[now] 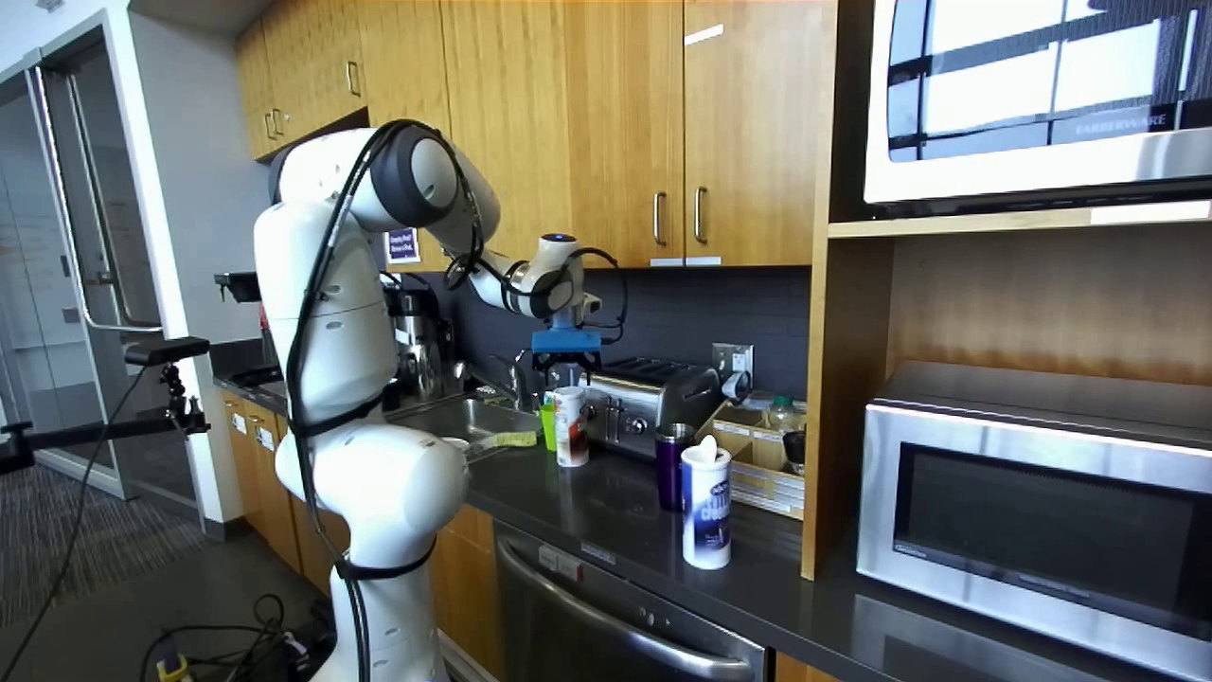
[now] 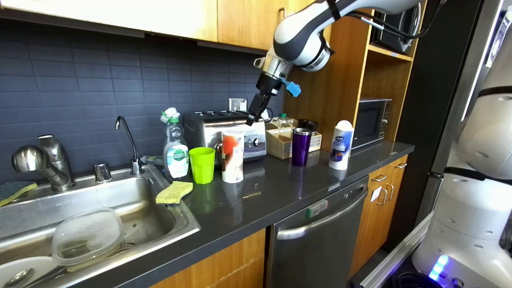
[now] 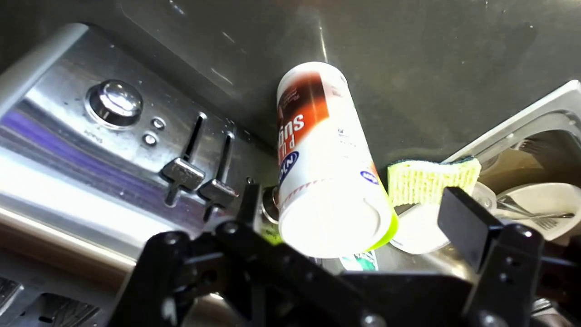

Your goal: Put the white can into the wooden box

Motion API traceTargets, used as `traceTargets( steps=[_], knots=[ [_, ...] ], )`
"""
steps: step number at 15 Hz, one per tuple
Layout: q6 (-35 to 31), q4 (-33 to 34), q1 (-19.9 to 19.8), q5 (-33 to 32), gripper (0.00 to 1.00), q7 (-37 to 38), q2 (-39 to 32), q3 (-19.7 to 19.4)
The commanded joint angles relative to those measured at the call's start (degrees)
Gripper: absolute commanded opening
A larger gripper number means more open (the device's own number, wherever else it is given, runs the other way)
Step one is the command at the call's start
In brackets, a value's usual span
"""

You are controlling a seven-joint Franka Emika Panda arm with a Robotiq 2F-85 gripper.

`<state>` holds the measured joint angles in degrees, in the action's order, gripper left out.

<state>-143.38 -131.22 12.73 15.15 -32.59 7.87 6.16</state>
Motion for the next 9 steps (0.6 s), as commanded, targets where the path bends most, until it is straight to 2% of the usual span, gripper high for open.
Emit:
traceTargets(
  steps=[1,9],
  knots=[
    [-4.14,-0.82,0.68,-0.02,1.0,-0.05,-0.89,0.91],
    [-10.28,-1.12,0.74,-0.52,1.0,-1.24,-3.55,2.0]
  ],
)
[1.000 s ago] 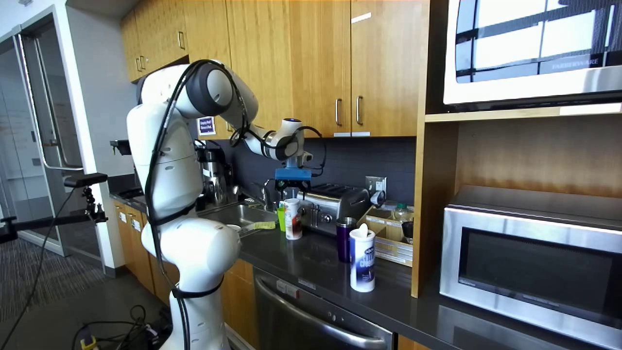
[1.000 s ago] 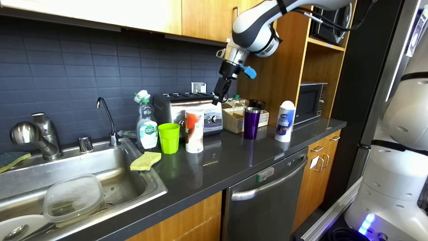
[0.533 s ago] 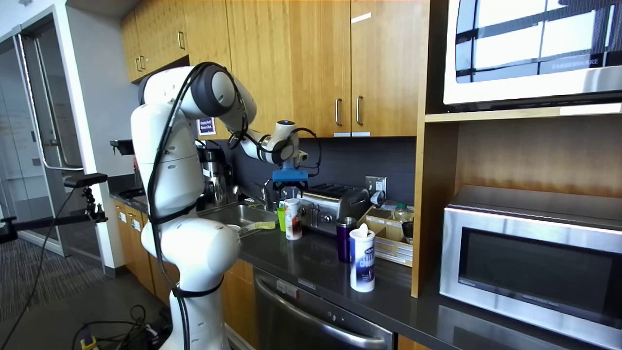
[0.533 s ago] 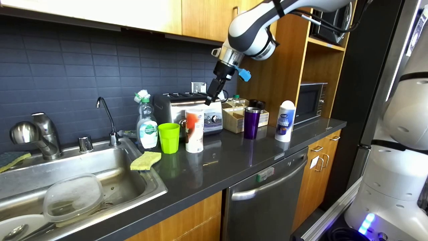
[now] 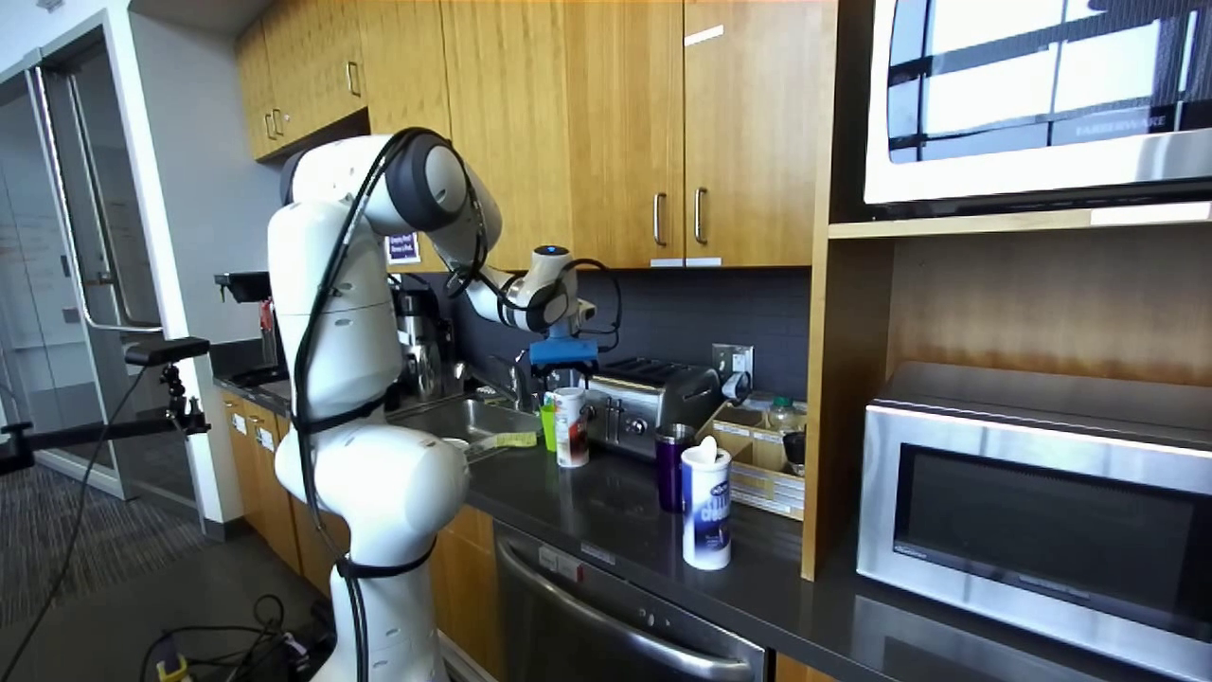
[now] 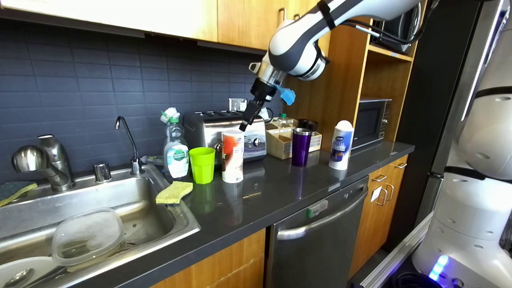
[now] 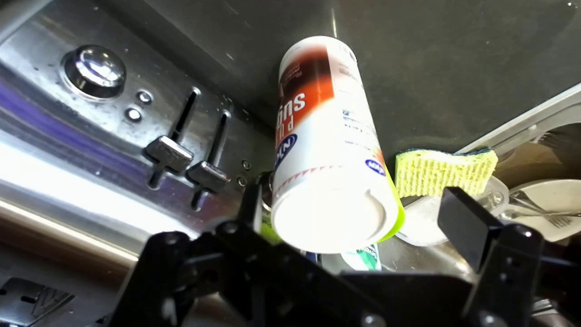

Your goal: Put the white can into the wooden box

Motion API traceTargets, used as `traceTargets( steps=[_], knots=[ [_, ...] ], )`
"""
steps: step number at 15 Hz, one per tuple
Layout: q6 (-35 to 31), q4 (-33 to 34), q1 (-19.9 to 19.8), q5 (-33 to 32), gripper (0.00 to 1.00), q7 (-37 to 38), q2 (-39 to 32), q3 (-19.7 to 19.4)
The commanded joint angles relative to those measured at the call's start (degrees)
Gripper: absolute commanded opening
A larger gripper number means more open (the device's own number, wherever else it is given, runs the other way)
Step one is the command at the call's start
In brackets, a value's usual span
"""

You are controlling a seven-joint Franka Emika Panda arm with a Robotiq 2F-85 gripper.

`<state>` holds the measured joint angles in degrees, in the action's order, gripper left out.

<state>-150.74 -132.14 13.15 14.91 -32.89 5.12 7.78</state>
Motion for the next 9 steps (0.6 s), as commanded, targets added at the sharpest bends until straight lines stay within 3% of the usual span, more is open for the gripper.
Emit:
traceTargets(
  steps=[1,9],
  knots=[
    [-3.65,-0.18,0.29,-0.35,1.0,-1.2,-1.1,0.5],
    [-6.34,0.58,-0.1,0.24,1.0,-3.18,-3.83,1.11]
  ],
)
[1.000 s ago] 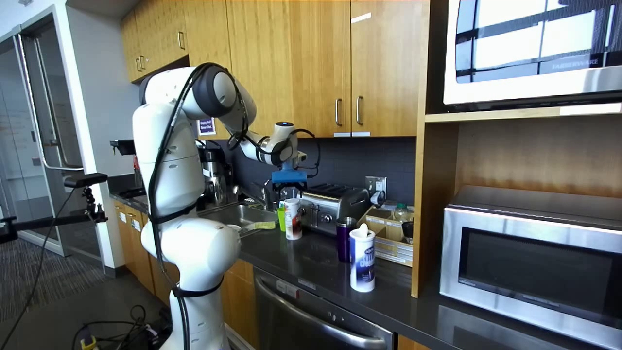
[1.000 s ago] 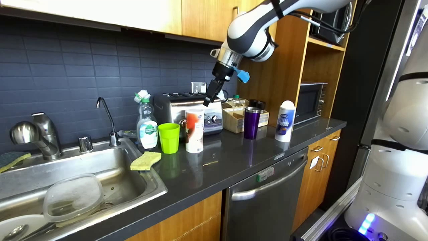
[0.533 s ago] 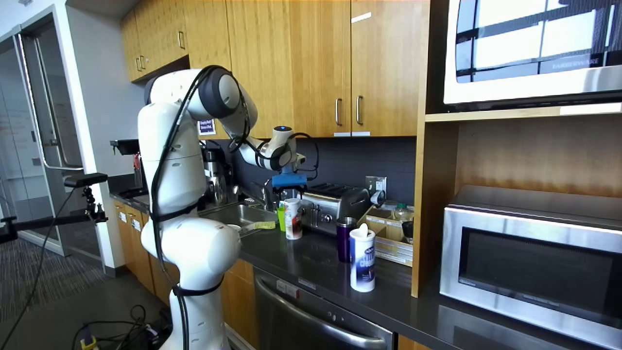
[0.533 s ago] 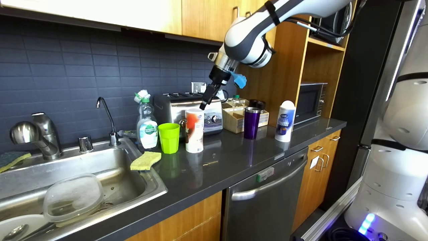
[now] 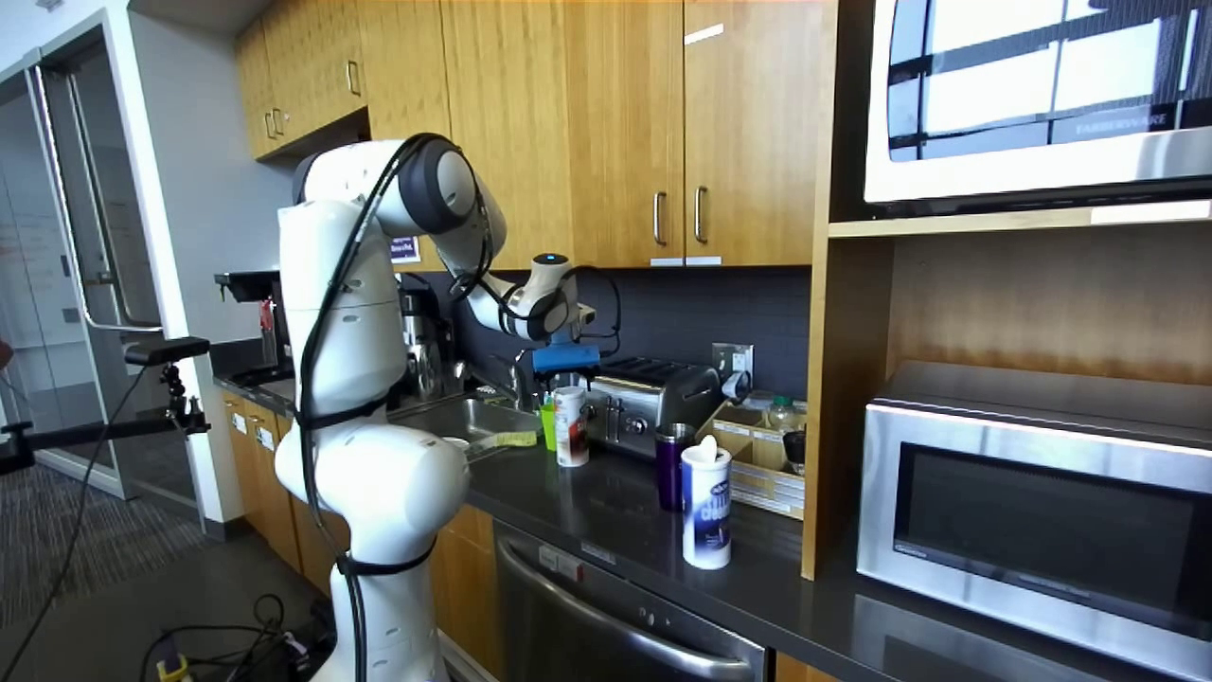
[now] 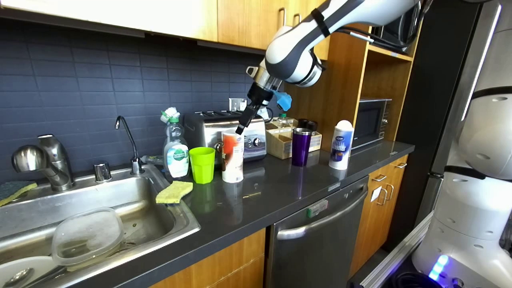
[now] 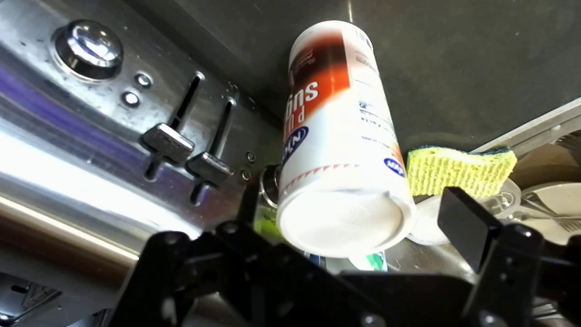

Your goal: Put the white can into the wooden box

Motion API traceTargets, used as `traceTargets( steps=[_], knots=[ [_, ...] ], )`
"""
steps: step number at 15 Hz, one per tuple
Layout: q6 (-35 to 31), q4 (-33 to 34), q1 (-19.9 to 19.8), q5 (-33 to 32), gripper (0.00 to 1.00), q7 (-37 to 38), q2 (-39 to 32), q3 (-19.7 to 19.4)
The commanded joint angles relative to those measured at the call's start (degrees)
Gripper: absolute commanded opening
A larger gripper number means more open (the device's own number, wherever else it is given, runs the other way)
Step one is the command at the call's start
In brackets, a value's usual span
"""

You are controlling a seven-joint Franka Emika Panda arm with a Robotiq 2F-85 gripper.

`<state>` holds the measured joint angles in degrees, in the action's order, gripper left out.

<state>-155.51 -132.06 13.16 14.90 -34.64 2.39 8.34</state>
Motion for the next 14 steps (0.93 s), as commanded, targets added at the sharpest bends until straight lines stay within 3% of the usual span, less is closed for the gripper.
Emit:
traceTargets(
  steps=[1,14],
  knots=[
    [-1.75,0.62,-0.13,0.25,1.0,-1.6,-1.47,0.67],
    [-3.18,4.05,-1.23,-1.64,1.0,-3.24,-6.38,2.46]
  ],
)
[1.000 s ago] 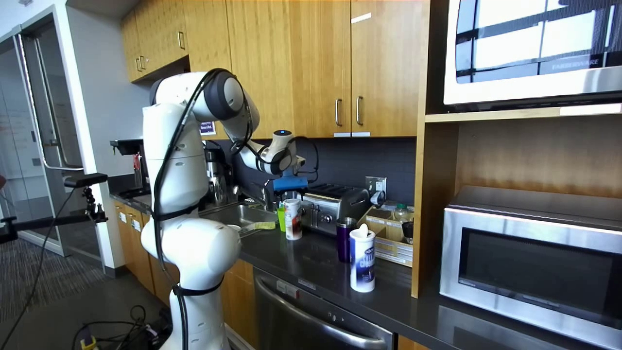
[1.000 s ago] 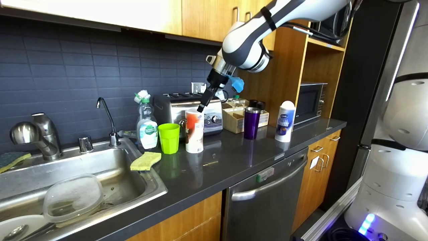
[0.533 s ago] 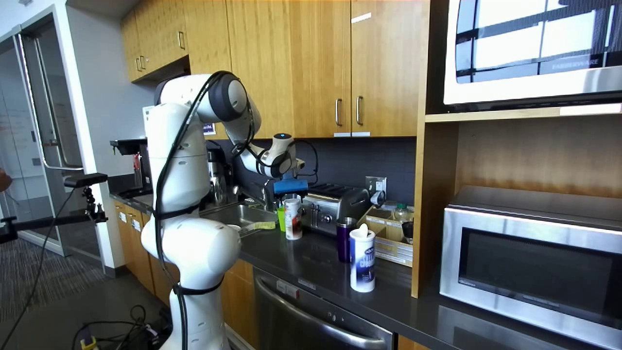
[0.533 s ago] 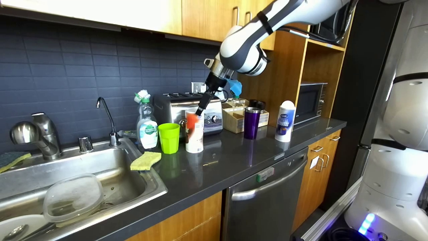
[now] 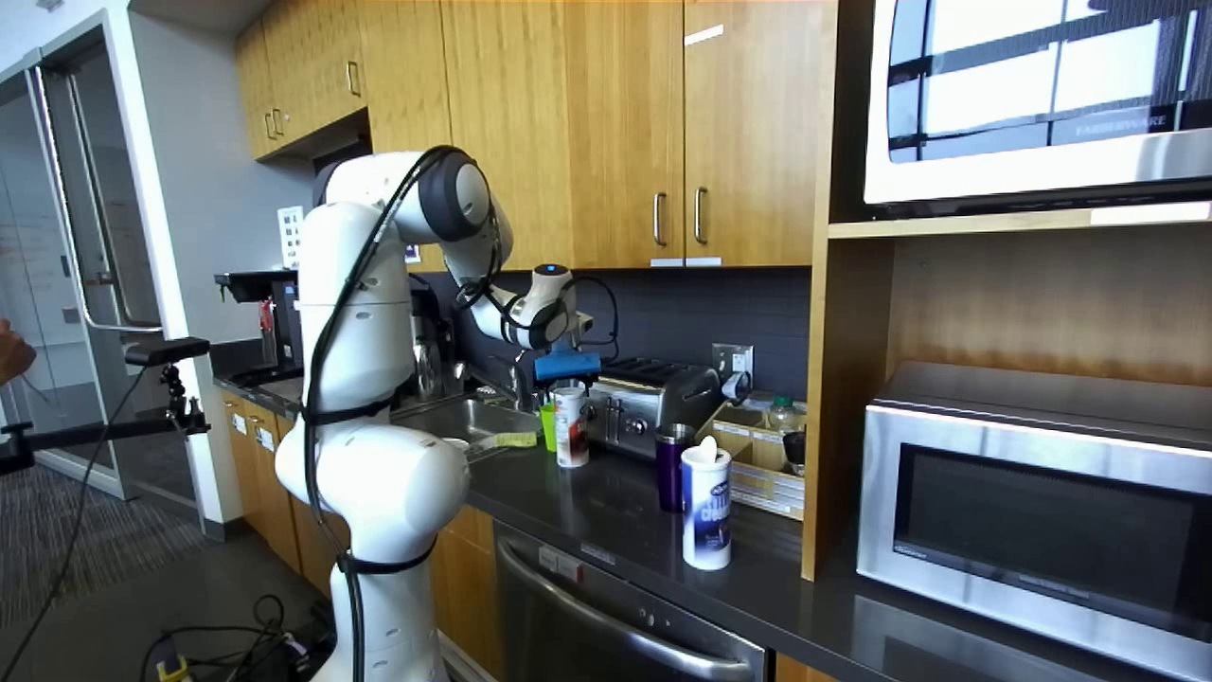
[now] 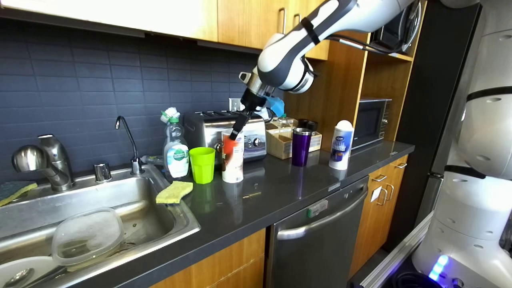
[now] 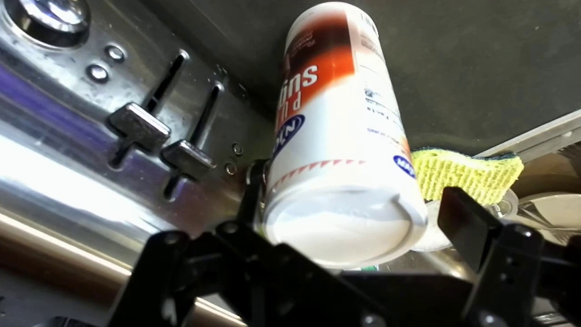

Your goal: Put the white can into the wooden box

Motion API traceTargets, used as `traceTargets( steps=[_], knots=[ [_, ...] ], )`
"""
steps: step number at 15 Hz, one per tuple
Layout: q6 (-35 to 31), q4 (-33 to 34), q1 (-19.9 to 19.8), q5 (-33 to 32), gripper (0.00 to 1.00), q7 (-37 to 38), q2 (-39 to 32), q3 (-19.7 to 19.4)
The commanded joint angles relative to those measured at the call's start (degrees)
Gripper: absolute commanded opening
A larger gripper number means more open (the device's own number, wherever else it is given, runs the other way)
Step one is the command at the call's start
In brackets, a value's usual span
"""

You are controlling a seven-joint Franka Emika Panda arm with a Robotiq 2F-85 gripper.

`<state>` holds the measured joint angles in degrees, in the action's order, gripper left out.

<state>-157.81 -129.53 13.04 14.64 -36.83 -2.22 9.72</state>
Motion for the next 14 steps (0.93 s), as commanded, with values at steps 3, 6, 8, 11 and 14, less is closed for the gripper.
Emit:
traceTargets(
  steps=[3,6,8,11,14],
  knots=[
    [-0.79,1.91,-1.72,-4.71,1.0,-0.92,-2.79,1.06],
    [-0.39,2.45,-2.37,-8.25,1.0,-0.47,-3.66,1.04],
    [0.06,2.93,-2.6,-10.84,1.0,0.38,-4.08,0.92],
    [1.41,3.52,-2.71,-13.46,1.0,1.49,-4.13,0.97],
    [3.39,3.93,-2.67,-15.03,0.74,2.36,-3.89,1.06]
  ],
)
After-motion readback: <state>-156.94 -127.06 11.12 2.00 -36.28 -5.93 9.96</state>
